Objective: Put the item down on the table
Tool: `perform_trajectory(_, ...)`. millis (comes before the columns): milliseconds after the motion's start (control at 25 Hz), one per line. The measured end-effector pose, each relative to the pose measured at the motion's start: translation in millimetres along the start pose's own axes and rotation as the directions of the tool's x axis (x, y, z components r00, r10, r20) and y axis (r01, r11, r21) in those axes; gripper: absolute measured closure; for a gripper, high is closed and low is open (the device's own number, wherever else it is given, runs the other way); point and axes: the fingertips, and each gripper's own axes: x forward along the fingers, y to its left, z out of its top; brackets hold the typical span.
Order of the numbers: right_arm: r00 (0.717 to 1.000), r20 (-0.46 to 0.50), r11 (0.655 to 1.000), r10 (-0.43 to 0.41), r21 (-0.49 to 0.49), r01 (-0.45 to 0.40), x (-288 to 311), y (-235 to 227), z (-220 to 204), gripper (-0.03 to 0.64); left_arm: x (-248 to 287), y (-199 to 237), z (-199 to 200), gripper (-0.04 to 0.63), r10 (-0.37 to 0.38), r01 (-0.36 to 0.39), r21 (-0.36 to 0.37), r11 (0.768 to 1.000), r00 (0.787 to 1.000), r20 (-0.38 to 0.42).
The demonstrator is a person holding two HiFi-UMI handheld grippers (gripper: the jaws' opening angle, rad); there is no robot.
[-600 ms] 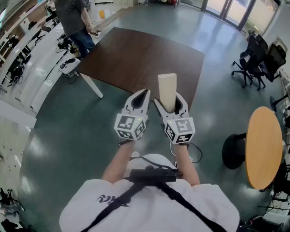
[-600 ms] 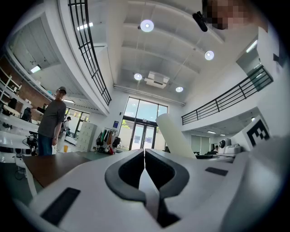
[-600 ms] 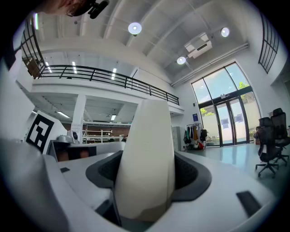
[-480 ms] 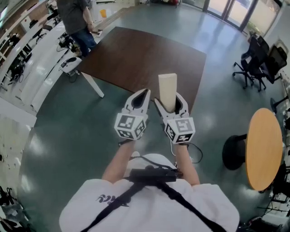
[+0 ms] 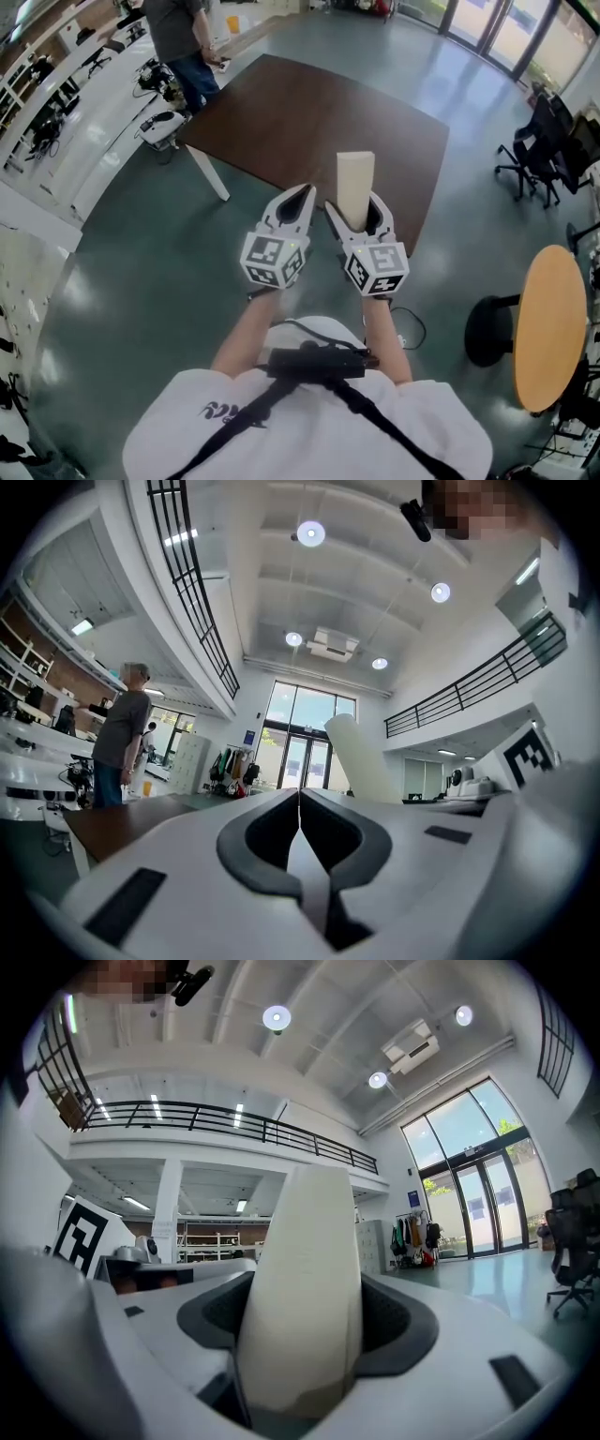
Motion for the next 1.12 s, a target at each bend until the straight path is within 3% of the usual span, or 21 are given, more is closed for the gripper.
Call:
perform_trajectory(280,1.0,-0.009,1.0,0.005,0.018,-0.005,55,39,-16,0.281,-13,60,-3,0.578,0.001,-0.001,-0.011,1.0,1.0,-0.021)
perform_trajectory(440,0.999,-0.035,1.0,-0.007,0.015,0.008,76,38,-27,0.281,-5,83,-21,0.578,-0.003,0.001,-0.044,0.999,0.999,-0.048)
perform_trajectory(640,0.995,-0.086,0.998,-0.046,0.042,0.05,96,6,-39,0.282,22,98,-33,0.578,-0.005,0.0,-0.072,0.997,0.998,-0.066)
perform_trajectory(840,0.995,-0.094,0.998,-0.022,0.053,0.027,143,-24,-52,0.282,68,129,-42,0.577,0.02,-0.024,-0.07,0.997,0.998,-0.061)
perform_trajectory(1120,0.996,-0.09,0.999,0.018,0.048,-0.014,235,-98,-48,0.305,175,176,-38,0.578,0.048,-0.052,-0.07,0.996,0.997,-0.054)
